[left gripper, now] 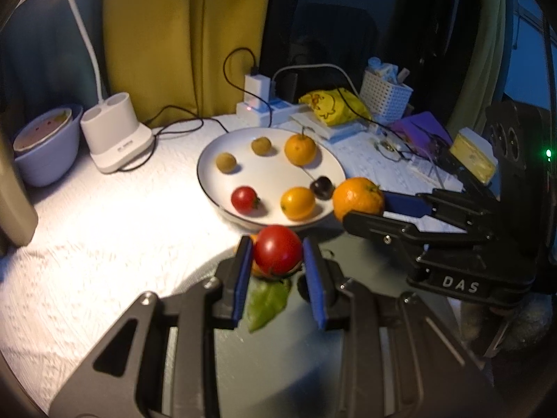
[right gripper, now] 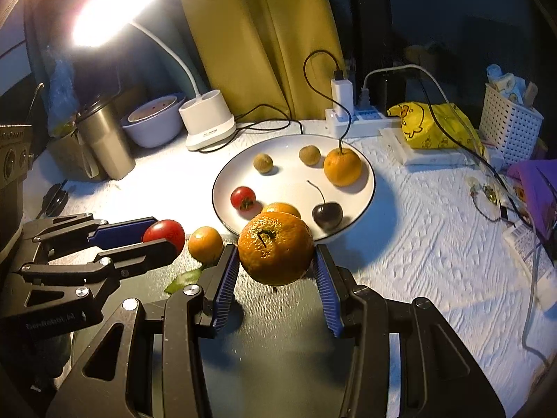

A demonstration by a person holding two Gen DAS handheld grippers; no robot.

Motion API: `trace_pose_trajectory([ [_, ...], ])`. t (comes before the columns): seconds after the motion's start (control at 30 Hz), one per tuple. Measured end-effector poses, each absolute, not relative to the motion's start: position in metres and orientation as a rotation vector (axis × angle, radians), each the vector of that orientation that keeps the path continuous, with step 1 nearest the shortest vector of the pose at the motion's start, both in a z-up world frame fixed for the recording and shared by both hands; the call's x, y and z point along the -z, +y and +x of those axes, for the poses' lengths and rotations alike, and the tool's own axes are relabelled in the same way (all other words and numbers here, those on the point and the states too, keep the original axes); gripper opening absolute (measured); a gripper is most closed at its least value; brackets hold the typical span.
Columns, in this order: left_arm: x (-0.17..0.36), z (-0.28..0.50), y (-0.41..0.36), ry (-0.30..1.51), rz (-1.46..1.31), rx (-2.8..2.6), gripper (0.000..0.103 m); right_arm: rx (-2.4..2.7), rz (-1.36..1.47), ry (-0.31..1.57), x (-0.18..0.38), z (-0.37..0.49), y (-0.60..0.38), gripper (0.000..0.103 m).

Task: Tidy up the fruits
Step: 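Carry the tomato with the left tool while the right tool carries the orange to the plate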

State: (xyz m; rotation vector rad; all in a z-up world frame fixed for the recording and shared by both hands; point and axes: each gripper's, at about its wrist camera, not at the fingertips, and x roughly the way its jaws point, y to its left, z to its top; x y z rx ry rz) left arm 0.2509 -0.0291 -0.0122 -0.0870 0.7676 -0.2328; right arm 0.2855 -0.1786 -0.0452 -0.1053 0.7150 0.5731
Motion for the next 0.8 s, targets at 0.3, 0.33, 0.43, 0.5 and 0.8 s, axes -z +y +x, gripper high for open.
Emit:
trace_pose_trajectory([
  [0.3,0.010,0.280,-0.017,0.756,-0.080,0.232,0.031,-0.569,-0.108,0.705,0.042,0.306,-0.170,0.046],
  [0.33,0.010,0.284,-0.016,0.753,-0.082,0.234,0.031,-0.569,-0.105,0.703,0.041,0.309,-0.169,0.046],
  [0.43,0.011,0.294,-0.013,0.746,-0.090,0.242,0.031,-0.571,-0.096,0.695,0.042,0.316,-0.166,0.046],
  [0.5,0.012,0.302,-0.012,0.748,-0.094,0.242,0.031,-0.571,-0.091,0.695,0.043,0.320,-0.163,0.046],
  [0.8,0.026,0.338,-0.004,0.764,-0.117,0.239,0.031,-0.560,-0.096,0.699,0.050,0.348,-0.146,0.046],
])
